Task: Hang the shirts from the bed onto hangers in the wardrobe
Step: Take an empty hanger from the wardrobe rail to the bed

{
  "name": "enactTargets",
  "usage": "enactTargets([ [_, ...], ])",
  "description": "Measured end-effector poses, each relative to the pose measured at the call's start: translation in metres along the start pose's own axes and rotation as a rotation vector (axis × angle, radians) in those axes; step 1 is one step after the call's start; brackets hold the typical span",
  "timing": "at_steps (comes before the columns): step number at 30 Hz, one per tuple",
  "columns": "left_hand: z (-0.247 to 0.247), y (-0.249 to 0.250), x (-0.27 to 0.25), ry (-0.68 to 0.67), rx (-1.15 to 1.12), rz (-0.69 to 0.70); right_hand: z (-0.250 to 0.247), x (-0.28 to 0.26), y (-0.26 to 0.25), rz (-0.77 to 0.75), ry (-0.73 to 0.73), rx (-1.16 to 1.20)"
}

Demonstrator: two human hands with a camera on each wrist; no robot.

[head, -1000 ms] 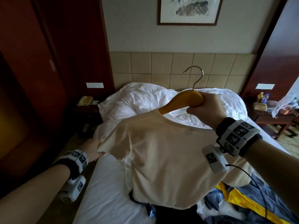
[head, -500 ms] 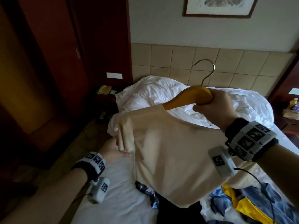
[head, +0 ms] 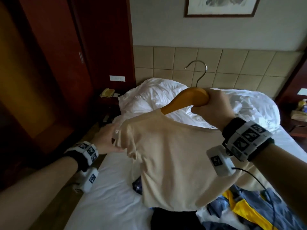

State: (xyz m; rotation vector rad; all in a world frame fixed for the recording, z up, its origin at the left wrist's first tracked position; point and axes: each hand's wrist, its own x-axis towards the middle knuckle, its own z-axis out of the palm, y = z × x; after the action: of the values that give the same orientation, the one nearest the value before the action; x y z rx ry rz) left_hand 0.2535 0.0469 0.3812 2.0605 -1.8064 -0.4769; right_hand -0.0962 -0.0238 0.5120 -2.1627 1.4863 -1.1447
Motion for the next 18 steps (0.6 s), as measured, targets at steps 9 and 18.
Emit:
enactTargets([
  [9,-0.032,0.114,-0.026,0.228,-0.167,0.288,0.012,-0.015,-0.028,-0.065,-0.087,0.042],
  [18,-0.039,0.112,-0.055,0.315,-0.217,0.312,0.006,-0.020,-0.041,-0.206,-0.258,0.106],
])
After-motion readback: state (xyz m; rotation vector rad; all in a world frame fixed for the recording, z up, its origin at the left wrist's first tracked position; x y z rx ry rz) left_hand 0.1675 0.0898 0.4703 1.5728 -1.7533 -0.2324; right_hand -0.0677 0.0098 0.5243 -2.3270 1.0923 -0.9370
